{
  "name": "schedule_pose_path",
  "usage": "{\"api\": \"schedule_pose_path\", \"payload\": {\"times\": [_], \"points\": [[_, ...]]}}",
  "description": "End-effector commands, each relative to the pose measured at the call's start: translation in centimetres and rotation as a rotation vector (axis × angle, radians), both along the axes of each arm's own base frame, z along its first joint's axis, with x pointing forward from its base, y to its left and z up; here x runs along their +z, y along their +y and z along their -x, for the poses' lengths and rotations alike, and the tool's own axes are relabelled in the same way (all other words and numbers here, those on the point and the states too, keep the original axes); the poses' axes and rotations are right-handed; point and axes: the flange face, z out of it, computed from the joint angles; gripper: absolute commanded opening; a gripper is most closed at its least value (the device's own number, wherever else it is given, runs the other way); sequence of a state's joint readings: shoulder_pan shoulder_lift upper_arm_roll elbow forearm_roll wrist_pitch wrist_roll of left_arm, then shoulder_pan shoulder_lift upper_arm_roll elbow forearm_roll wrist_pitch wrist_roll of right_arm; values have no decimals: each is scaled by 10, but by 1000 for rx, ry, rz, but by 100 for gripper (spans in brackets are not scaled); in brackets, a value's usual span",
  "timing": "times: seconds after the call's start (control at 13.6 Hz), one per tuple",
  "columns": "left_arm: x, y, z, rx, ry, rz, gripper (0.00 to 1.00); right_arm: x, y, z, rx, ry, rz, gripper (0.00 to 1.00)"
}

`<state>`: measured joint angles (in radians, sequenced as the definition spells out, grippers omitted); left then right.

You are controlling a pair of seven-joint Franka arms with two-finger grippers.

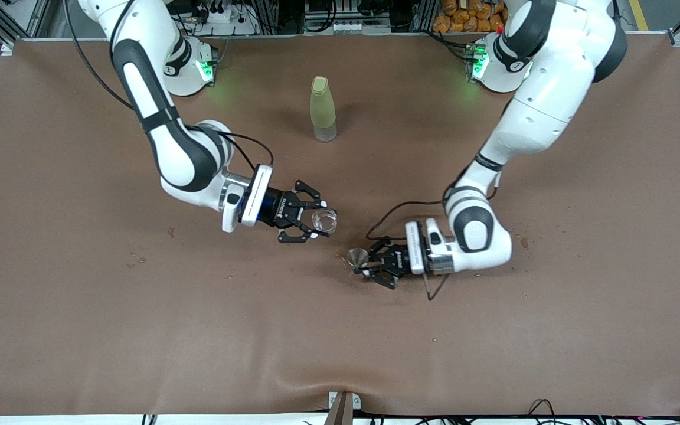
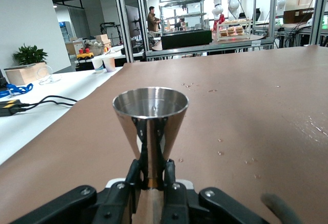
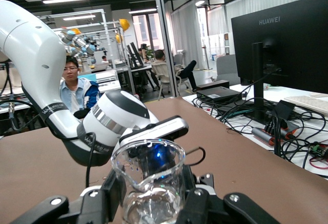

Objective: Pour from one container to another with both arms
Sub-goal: 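Lift the beaker and jigger, bringing both grippers toward the table middle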

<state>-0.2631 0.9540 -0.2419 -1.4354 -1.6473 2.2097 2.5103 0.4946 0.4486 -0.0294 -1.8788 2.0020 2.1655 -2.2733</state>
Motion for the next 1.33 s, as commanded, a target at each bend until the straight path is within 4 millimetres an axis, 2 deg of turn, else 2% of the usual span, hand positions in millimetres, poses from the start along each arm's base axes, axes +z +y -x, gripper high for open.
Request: {"api": "schedule_pose_path", "payload": {"times": [0.0, 0.22, 0.44, 0.66, 1.03, 1.25], "points": [[0, -21, 10, 31, -2, 0, 0, -2, -22, -2, 48, -14, -5, 24], [-11, -43, 24, 55, 26, -14, 0, -19, -21, 16, 73, 144, -56, 24], [-14, -52, 30, 73, 42, -11, 0, -20, -17, 19, 79, 207, -74, 24], [-15, -51, 30, 74, 44, -12, 0, -32, -25, 15, 72, 233, -83, 24], [-15, -51, 30, 85, 53, -4, 0, -38, -16, 11, 77, 348, -115, 24], [-15, -50, 29, 90, 55, -2, 0, -52, -9, 3, 74, 398, -121, 24]]}}
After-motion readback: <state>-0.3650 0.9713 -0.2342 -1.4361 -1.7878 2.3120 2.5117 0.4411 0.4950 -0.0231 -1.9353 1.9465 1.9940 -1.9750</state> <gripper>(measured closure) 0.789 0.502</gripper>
